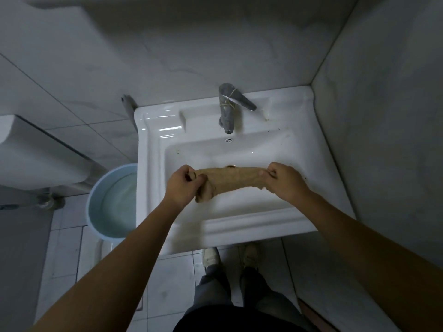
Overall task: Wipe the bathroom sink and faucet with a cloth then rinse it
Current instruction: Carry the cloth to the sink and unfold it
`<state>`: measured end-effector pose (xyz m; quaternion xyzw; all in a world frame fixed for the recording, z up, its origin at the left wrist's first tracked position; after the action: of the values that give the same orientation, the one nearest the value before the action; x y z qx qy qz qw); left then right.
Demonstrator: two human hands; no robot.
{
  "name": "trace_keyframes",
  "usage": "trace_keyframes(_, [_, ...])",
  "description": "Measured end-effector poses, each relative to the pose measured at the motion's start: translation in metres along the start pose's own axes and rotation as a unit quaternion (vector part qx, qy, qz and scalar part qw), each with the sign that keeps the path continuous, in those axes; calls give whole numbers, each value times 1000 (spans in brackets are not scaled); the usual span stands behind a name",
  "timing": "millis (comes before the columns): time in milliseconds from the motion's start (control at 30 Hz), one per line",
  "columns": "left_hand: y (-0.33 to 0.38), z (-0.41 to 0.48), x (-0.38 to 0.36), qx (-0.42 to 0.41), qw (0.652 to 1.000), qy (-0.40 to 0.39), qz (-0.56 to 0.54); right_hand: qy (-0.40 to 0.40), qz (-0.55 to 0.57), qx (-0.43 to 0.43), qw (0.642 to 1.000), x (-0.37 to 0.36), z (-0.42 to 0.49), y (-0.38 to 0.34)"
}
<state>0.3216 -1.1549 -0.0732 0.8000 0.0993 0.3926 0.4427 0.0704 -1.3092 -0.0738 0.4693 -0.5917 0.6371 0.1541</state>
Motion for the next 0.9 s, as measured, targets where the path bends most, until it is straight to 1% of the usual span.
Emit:
trace_keyframes(167, [-38, -7, -16, 22, 998, -18, 50, -68, -54, -24, 996, -22, -19, 33])
trace_keyframes(267, [-60, -11, -20, 59, 995, -15, 79, -105, -53, -23, 993, -28, -32, 50])
trace_keyframes(367, [-68, -9, -20, 103, 993, -8, 64, -113, -40, -28, 992, -26, -38, 62])
trace_keyframes(467, [-56, -3, -27, 118, 992, -24, 44, -93, -19, -39, 995, -17, -33, 68])
trace_keyframes(533, [-43, 2, -33, 105, 992, -43, 49, -70, 19, -59, 996, -11, -27, 70])
trace_keyframes(633, [-25, 8, -40, 49, 992, -57, 104, -43, 94, -94, 990, -4, -19, 66])
trace_keyframes(700, [-15, 8, -43, 3, 985, -62, 160, -20, 122, -102, 987, 2, -14, 62])
trace_keyframes(733, [-9, 7, -42, -8, 985, -61, 164, -7, 130, -101, 986, 6, -11, 59])
trace_keyframes(800, [1, 9, -38, 4, 992, -58, 108, 18, 145, -96, 985, 19, -3, 53])
trace_keyframes(900, [13, 16, -26, 69, 996, -50, -13, 49, 169, -88, 980, 43, 17, 37])
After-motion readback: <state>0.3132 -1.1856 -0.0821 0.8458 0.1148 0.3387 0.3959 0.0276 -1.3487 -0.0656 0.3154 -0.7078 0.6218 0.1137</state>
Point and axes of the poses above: each hand's wrist, its own z-axis towards the middle knuckle, its own x-axis out of the back of the hand, y = z × x, the point moved 6 cm from there along z, towards the middle knuckle, and after that the axes turned 11 degrees about y, right-handed, at the moved point
